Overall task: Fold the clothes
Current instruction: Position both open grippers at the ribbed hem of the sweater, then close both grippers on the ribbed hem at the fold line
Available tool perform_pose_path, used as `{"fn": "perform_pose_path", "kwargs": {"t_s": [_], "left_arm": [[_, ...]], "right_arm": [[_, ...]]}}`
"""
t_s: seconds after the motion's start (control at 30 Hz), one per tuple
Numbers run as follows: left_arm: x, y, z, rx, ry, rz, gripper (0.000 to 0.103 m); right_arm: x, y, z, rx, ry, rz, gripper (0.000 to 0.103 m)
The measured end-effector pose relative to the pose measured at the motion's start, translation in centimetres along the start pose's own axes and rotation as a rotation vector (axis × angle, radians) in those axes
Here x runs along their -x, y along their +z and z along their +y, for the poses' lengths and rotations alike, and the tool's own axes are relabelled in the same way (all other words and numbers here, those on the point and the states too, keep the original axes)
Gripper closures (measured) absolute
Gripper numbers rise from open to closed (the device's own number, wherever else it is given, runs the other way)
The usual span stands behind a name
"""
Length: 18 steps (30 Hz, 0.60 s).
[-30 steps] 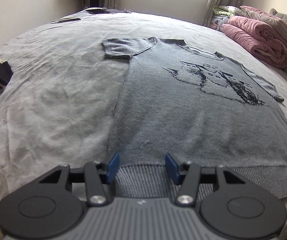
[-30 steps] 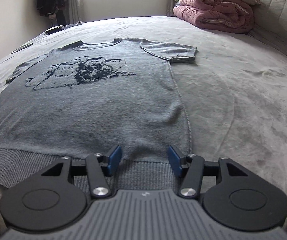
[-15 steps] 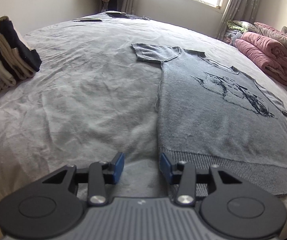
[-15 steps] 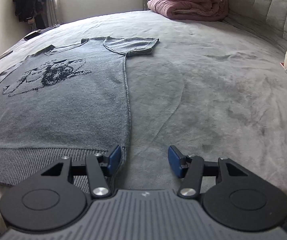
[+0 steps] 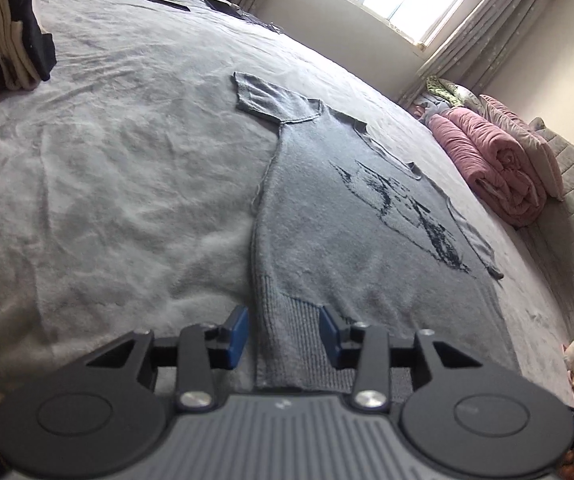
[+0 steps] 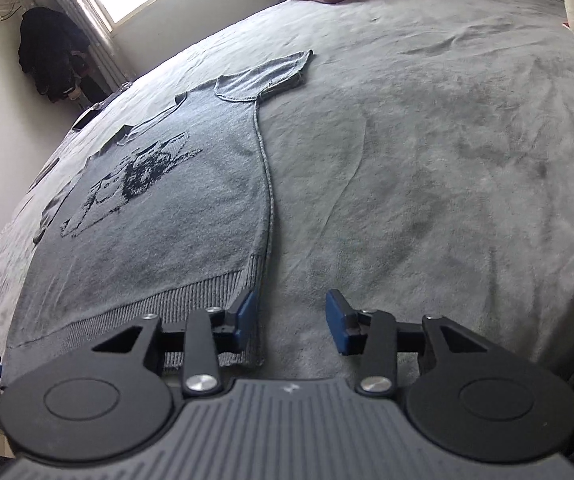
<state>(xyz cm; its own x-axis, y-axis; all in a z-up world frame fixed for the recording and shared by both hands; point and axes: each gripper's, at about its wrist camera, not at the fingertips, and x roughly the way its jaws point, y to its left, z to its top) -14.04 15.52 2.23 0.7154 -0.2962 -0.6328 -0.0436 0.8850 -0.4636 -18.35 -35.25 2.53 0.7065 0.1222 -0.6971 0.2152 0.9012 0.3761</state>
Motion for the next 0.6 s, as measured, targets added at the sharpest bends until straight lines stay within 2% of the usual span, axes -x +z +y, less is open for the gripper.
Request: {"fn": "perform_pose_path", "kwargs": {"t_s": [0.17, 0.23, 0.27, 0.5, 0.6], "left_arm": [[-0.67, -0.25, -0.14, -0.018, 0.075, 0.003, 0.065], [-0.79, -0.29, -0.01, -0.015, 0.098, -0.001, 0.077], [-0.85, -0.30, 0.07, -0.015, 0.107, -0.002, 0.078], [-0.82, -0.34, 0.33, -0.006, 0.105, -0.002, 0.079], [-0.95, -0.25, 0.60, 0.016, 0.089, 0.004, 0.076]], "right_arm": [[-0.13, -0.22, 0.43, 0.034, 0.005, 0.011, 0.058], [-0.24, -0.37, 0.62, 0.050, -0.004, 0.007, 0.058], [-0.28, -0.45, 0.73, 0.059, -0.008, 0.004, 0.058], [-0.30, -0.28, 0.11, 0.004, 0.024, -0.006, 0.059], [-0.37, -0.23, -0.02, -0.017, 0.033, -0.004, 0.059]]}}
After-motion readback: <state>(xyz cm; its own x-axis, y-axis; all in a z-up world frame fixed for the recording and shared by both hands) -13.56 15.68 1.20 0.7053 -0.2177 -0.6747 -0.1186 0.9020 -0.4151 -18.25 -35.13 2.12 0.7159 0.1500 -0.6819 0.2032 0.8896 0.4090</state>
